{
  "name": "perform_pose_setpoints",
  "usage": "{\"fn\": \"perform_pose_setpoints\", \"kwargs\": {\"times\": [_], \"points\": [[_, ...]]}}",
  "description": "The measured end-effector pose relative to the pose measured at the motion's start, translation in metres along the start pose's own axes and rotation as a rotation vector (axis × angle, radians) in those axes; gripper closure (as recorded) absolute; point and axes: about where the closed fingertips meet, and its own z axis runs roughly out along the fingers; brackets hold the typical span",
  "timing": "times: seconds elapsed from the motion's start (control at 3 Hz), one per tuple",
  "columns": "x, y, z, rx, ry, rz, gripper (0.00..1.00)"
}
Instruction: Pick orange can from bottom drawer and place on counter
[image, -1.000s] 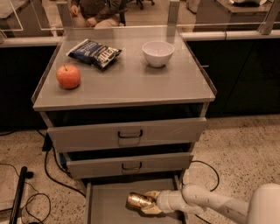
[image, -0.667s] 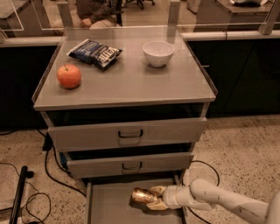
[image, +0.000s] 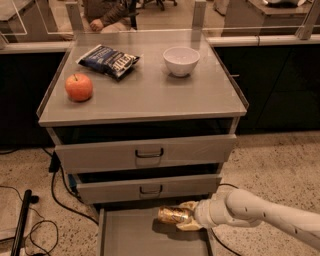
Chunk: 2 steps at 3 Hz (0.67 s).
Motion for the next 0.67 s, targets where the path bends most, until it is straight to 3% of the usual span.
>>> {"fn": "perform_pose_setpoints", "kwargs": {"times": [0.33, 0.67], "points": [[-0.023, -0.003, -0.042, 0.036, 0.071, -0.033, 1.0], [-0.045, -0.015, -0.097, 0.089, 0.076, -0.044, 1.0]]}}
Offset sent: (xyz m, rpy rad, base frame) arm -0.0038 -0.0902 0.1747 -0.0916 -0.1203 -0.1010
